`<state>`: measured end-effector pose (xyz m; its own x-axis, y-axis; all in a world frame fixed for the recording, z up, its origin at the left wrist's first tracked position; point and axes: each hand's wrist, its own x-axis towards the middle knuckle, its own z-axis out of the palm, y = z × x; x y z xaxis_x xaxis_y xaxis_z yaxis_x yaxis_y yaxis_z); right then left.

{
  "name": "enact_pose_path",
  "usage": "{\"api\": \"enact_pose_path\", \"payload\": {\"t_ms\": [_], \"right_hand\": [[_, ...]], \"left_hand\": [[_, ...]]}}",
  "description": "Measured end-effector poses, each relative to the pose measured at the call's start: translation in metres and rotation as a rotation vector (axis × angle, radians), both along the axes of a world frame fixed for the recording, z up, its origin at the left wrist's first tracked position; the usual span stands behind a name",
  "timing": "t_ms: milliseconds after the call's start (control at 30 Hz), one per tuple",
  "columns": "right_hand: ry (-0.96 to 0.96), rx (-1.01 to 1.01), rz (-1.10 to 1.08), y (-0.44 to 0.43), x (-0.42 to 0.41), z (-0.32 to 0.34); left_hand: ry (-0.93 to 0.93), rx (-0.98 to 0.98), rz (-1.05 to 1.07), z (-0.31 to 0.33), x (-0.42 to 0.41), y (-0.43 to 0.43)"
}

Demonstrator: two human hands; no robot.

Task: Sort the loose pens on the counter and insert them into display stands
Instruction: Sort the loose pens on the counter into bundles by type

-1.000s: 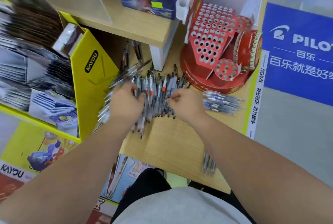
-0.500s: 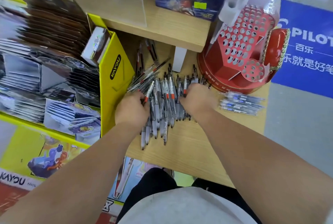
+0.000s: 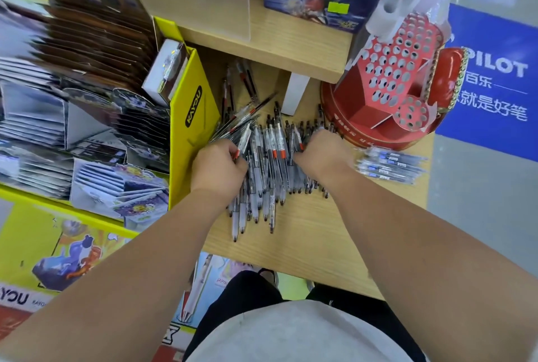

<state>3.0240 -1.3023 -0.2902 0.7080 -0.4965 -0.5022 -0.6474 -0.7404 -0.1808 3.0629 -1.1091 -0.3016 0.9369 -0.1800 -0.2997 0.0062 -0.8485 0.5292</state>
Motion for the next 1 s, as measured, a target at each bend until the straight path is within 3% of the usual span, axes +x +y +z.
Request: {"api": "enact_pose_path", "payload": {"t_ms": [233, 433, 733, 1000], "right_hand": [[-0.216, 0.287, -0.244, 0.008, -0.017, 0.007], [-0.253, 0.273, -0.133, 0.022, -0.021, 0.001], [-0.161, 0.131, -0.023, 0.023, -0.006, -0.014], [-0.126, 0.161, -0.011, 0.022, 0.001, -0.011]], "left_hand": [[0.257, -0.322, 0.238, 0.007, -0.012, 0.006], [0.354, -0.429, 0.303, 0.011, -0.029, 0.016], [0.287, -0.409, 0.304, 0.012, -0.025, 0.024], [0.091, -0.1, 0.041, 0.005, -0.018, 0.029]]}}
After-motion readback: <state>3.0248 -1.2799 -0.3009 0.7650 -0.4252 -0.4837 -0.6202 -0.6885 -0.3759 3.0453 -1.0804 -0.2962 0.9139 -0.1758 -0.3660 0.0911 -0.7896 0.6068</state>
